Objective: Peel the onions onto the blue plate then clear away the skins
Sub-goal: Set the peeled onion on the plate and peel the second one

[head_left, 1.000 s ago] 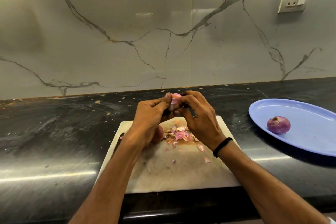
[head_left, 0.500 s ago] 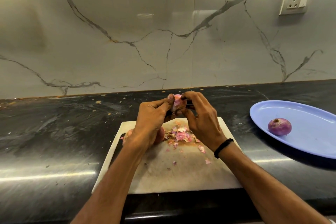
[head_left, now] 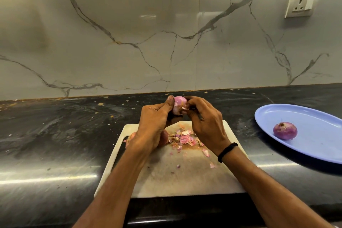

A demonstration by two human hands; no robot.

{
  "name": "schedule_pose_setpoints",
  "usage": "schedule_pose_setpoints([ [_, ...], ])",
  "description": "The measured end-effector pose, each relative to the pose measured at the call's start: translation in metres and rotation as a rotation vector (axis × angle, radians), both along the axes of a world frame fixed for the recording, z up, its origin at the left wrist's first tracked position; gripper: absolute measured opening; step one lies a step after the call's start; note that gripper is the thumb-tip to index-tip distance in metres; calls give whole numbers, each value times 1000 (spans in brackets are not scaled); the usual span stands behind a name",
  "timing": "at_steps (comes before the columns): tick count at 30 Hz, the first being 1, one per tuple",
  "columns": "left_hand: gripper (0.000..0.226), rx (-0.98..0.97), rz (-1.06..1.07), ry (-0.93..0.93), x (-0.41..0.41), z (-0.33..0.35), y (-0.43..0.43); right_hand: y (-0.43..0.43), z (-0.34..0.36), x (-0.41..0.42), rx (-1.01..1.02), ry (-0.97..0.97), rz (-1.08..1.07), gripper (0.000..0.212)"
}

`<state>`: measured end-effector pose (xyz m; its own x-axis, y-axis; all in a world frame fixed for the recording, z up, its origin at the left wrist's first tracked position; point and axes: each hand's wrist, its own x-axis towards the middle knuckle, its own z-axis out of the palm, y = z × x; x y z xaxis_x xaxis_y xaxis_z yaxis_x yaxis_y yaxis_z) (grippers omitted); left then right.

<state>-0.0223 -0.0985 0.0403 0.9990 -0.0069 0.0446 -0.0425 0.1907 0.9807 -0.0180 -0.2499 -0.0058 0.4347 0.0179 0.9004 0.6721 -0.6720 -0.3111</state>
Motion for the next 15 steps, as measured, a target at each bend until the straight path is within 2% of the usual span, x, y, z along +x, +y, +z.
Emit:
schedule_pose_setpoints([
  [4,23,3,-27,-2,-2,2,0,0,1,0,-6,-8,-2,27],
  [10,32,46,-67,-36,-4,2,0,-3,2,-1,-25,-76,-60,12],
  [15,33,-85,-38,12,1,3,0,-6,0,4,17,-64,-71,18],
])
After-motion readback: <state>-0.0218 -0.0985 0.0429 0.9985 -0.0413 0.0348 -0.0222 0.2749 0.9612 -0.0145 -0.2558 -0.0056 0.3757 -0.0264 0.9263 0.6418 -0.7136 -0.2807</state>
